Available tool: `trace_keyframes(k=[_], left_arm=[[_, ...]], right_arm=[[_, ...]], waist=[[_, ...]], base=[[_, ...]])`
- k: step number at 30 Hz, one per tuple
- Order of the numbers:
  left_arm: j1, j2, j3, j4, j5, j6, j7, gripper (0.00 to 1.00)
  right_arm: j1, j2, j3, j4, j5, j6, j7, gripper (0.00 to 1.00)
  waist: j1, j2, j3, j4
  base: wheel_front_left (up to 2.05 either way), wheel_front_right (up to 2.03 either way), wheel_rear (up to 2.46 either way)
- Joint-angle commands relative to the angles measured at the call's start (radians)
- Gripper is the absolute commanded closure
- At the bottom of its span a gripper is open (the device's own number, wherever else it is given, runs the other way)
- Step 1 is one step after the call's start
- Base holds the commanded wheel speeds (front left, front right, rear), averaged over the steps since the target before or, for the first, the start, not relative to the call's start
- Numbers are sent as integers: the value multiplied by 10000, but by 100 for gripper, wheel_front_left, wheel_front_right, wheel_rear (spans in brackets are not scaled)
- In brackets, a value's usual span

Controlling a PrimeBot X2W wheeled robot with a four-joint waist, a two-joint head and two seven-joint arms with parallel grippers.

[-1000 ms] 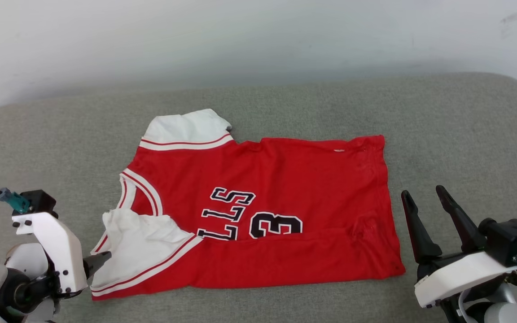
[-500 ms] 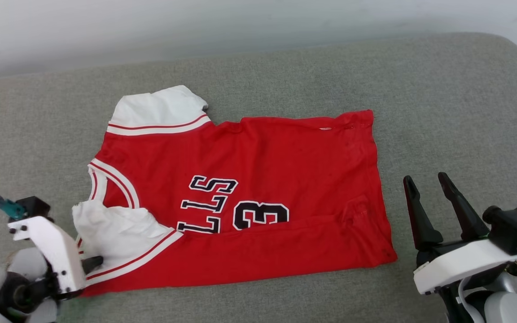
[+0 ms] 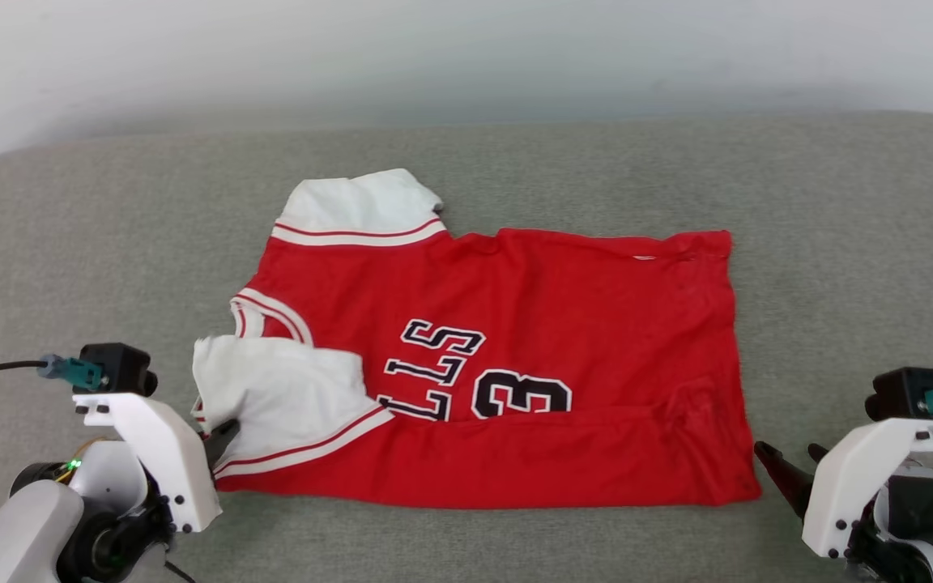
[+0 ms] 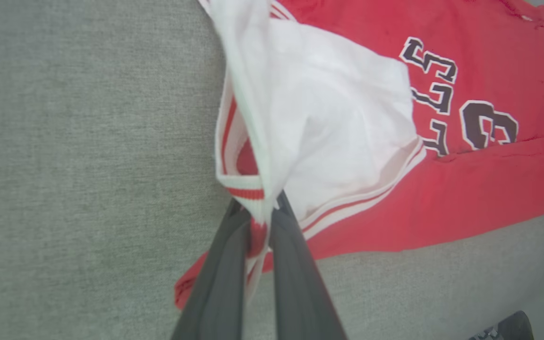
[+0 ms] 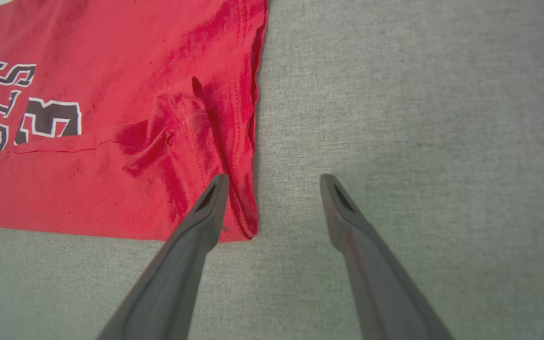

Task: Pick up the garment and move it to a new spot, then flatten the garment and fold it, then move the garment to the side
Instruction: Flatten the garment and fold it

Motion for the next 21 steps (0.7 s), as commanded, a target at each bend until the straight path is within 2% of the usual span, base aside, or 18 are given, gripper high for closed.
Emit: trace_keyframes(k=[1, 8, 13, 14, 15, 21], left_arm=[[-104, 9, -31, -357, 153, 112, -93, 100], [-182, -101, -125, -1091, 425, 338, -236, 100], [-43, -201, -48, -1167, 424, 478, -439, 100], [2, -232, -34, -1167, 403, 512, -484, 100], [29, -251, -28, -1162, 398, 538, -514, 100], [252, -372, -3, -1171, 339, 685, -710, 100]], right_arm=[[-324, 44, 9, -2, 6, -4, 483, 0], [-883, 303, 390, 923, -21, -4, 1299, 0], [-1003, 473, 678, 1822, 68, -2, 1341, 0], [-1026, 498, 737, 1938, 125, -2, 1331, 44], [-1071, 511, 782, 2022, 171, -1, 1310, 100], [-1287, 62, 853, 1954, 266, -4, 881, 100]], waist=[[-1, 0, 159, 294], [-1, 0, 574, 653], [-1, 0, 665, 727], [-1, 0, 662, 722], [-1, 0, 645, 717], [-1, 0, 374, 697]], base=[[0, 0, 0], [0, 0, 0], [0, 0, 0], [0, 0, 0], [0, 0, 0], [0, 0, 0]])
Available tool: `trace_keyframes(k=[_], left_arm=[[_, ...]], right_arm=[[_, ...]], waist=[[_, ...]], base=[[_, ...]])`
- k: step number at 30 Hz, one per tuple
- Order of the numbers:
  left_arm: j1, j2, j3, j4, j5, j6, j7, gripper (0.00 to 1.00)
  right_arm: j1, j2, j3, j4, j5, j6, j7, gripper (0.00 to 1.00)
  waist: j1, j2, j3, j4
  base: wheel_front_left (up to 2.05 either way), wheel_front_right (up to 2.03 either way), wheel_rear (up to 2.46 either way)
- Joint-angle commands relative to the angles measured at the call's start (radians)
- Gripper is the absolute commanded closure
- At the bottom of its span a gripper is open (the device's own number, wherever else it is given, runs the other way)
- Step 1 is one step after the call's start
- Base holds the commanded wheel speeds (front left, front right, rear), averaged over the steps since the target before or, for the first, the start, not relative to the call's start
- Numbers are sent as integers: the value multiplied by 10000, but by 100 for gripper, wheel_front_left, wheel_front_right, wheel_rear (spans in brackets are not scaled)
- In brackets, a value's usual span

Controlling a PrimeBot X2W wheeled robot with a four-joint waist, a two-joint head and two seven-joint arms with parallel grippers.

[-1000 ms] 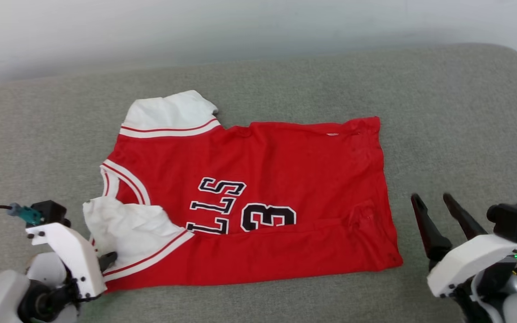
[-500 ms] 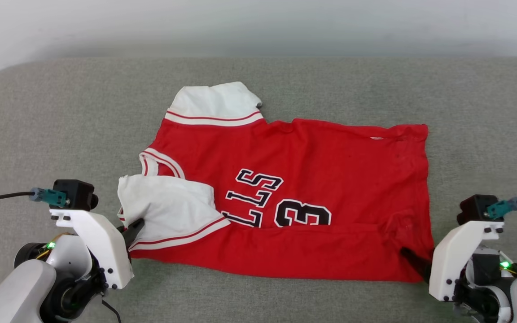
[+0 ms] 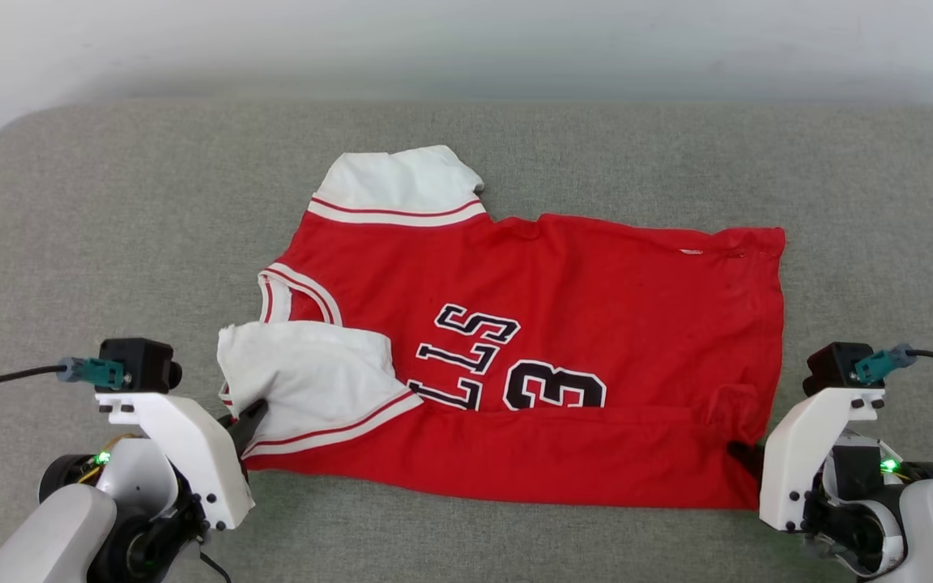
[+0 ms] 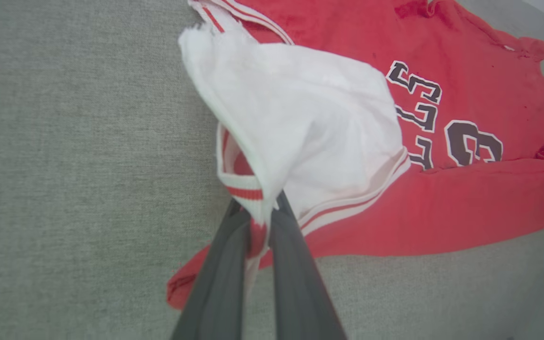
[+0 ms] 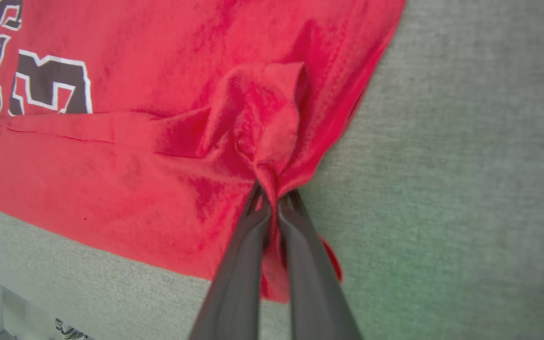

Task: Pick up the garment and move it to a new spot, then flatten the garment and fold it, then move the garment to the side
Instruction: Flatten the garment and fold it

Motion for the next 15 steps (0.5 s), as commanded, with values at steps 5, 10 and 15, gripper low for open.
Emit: trace_keyframes(k=[5, 10, 15], left_arm=[[279, -146, -54, 59, -6, 118, -189, 100], [713, -250, 22, 14, -62, 334, -469, 100], [1239, -222, 78, -145, -125, 581, -632, 100]], right_arm=[[105, -334, 126, 54, 197, -4, -194, 100], [251, -514, 357, -117, 378, -4, -217, 100], [516, -666, 598, -316, 553, -4, -227, 100]], waist=[[-1, -1, -508, 88], [-1, -1, -1052, 75], [-1, -1, -1496, 75]], base=[[0, 0, 0], [0, 0, 0], [0, 0, 0]])
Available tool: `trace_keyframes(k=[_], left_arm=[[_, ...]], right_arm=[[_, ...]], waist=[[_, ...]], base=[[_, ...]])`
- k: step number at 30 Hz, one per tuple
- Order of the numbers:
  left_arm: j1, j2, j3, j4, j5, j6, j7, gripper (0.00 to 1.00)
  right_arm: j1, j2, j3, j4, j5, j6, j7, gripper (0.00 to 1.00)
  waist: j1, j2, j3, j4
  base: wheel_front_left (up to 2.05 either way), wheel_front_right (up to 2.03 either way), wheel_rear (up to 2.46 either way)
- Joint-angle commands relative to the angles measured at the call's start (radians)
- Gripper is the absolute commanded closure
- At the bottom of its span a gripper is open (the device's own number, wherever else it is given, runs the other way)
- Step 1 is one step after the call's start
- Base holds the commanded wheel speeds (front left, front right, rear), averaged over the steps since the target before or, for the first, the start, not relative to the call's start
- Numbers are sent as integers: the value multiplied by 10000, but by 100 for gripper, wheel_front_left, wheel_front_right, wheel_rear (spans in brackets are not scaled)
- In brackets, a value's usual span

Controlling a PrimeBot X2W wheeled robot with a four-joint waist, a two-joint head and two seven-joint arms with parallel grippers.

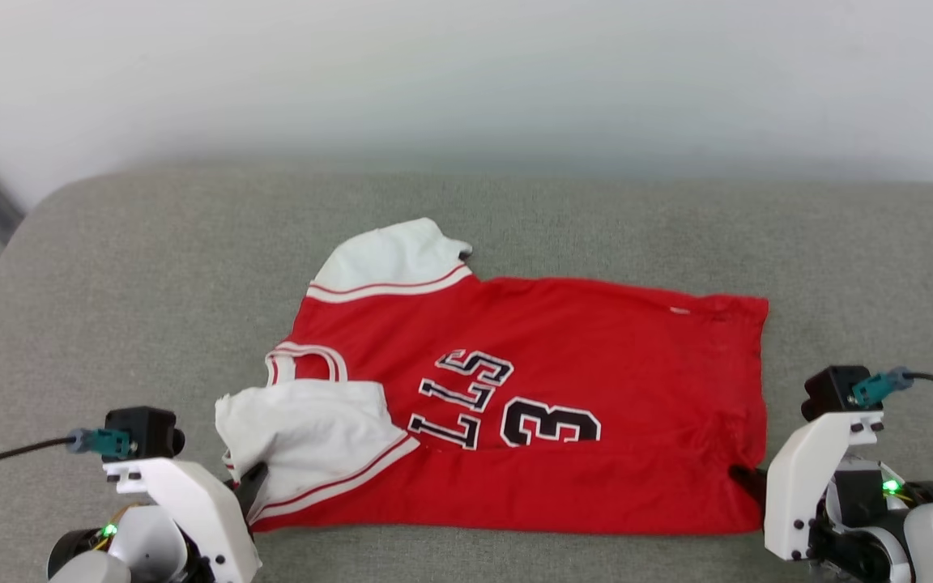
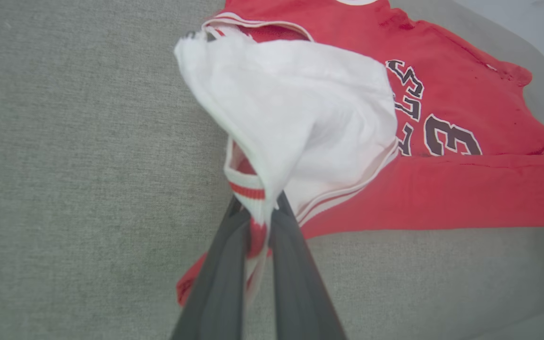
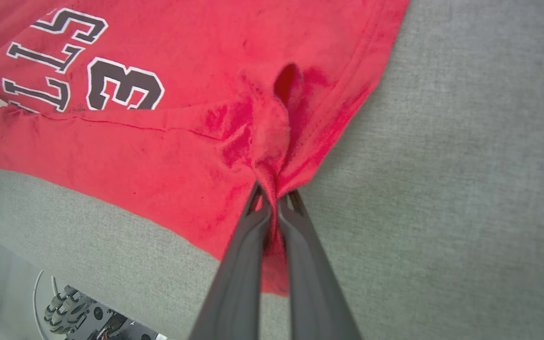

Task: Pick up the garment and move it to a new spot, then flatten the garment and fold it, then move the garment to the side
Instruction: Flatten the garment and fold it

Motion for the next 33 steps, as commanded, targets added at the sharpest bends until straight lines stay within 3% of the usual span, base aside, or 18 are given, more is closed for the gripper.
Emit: trace_keyframes(k=[1, 9, 12, 13, 14, 15, 24, 33], left_arm=[[95, 30, 48, -44, -47, 50, -93, 100], [1251, 371, 173, -609, -328, 598, 106, 100], [1517, 211, 210, -504, -511, 694, 47, 100], [1556, 136, 188, -406, -528, 704, -2, 100], [1561, 42, 143, -311, -560, 668, -36, 62], [1518, -62, 123, -192, -579, 609, -109, 0], [713, -480, 452, 479, 172, 810, -1536, 0], [-1024, -761, 686, 905, 1413, 565, -3439, 0]], right_arm=[[126, -86, -1, -33, 47, -4, -33, 100], [1148, -168, -191, -610, 190, -4, 227, 100], [1532, -50, -303, -556, 105, -4, 177, 100], [1624, 11, -315, -506, 101, -4, 92, 64], [1700, 56, -289, -464, 82, -4, -22, 0], [1754, 100, -280, -405, 100, -4, -155, 0], [1570, 444, -61, -804, -151, -2, -3206, 0], [880, 587, -21, -1371, -1169, -4, -6227, 0]], waist=[[0, -1, -225, 14], [0, -1, -676, 20], [0, -1, -650, -28], [0, -1, -625, -41], [0, -1, -597, -59], [0, -1, -568, -75], [0, -1, -588, -518], [0, -1, -292, -1055]], base=[[0, 0, 0], [0, 0, 0], [0, 0, 0], [0, 0, 0], [0, 0, 0], [0, 0, 0], [0, 0, 0], [0, 0, 0]])
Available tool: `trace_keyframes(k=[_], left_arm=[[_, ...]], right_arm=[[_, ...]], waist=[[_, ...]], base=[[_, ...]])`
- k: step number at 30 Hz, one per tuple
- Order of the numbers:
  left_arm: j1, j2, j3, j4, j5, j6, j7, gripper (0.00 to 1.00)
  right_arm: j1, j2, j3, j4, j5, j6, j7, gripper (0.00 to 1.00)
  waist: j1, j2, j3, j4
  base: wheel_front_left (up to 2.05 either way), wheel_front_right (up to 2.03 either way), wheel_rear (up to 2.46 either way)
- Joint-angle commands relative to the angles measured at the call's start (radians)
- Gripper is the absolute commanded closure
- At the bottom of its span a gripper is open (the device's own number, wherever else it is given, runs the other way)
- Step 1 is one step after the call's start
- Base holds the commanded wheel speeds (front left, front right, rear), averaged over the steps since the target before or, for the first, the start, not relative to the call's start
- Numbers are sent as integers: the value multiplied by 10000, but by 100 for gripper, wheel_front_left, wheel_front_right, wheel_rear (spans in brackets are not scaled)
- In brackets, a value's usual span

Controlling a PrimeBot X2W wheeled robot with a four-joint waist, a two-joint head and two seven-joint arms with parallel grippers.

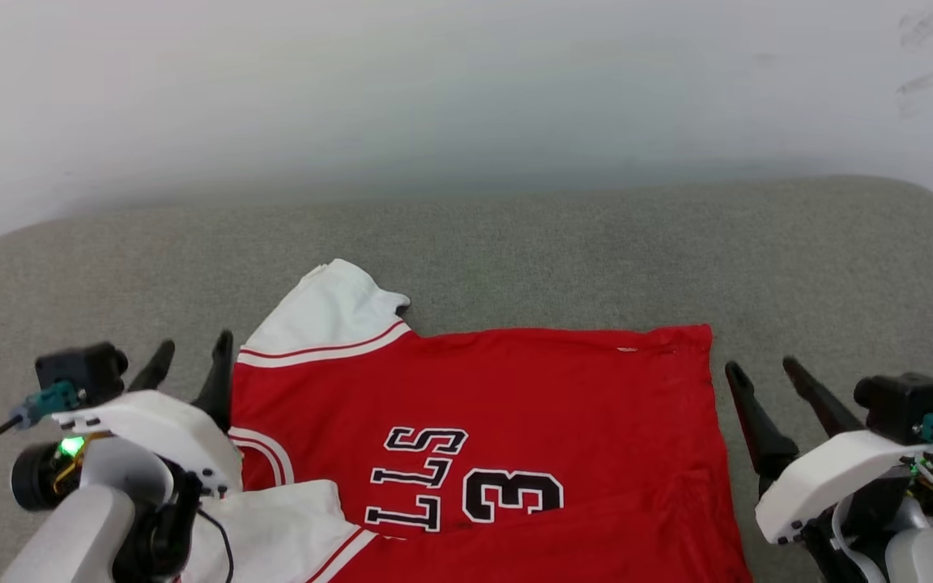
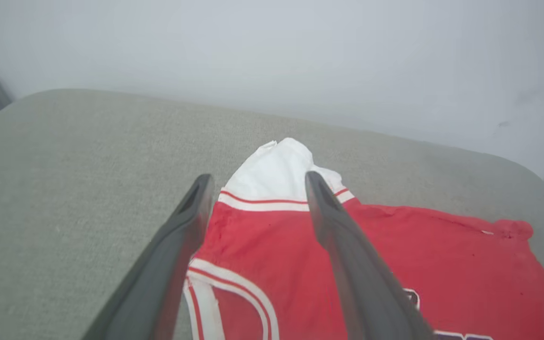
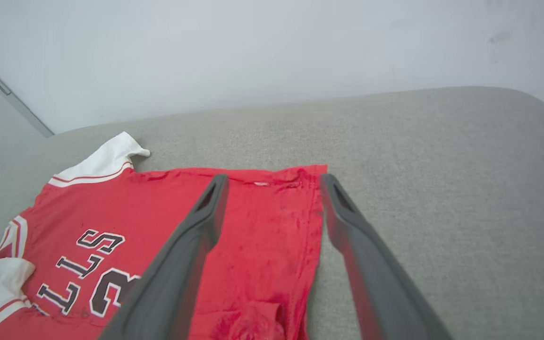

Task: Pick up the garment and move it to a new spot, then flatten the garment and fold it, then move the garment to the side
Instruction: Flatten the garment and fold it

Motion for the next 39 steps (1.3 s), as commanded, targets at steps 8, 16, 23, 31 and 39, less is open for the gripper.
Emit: trace_keyframes(k=[8, 16, 23, 31, 39], left_arm=[[-2592, 39, 243, 794, 610, -768, -770, 0], [-5117, 747, 205, 2068, 437, -2050, 438, 0], [-6780, 1653, -696, 3181, -136, -3109, 4500, 0], [-7202, 2329, -1283, 3767, -644, -3052, 7817, 0], [-6164, 1812, -1309, 4554, -1409, -2349, 8693, 100]], right_arm=[[-1283, 250, 124, -1138, -735, -2, -1207, 0], [-2002, 510, 266, -1591, -971, -2, -1398, 0], [-2153, 624, 409, -1439, -868, -2, -1551, 0], [-2178, 629, 580, -1178, -405, -2, -1808, 0], [-2393, 628, 709, -860, 12, -2, -1824, 0]], waist=[[1, -1, 1859, -714], [1, -1, 3395, -1481], [1, -1, 4013, -2048], [1, -1, 4664, -2484], [1, -1, 4948, -2592]], base=[[0, 0, 0], [0, 0, 0], [0, 0, 0], [0, 0, 0], [0, 0, 0]])
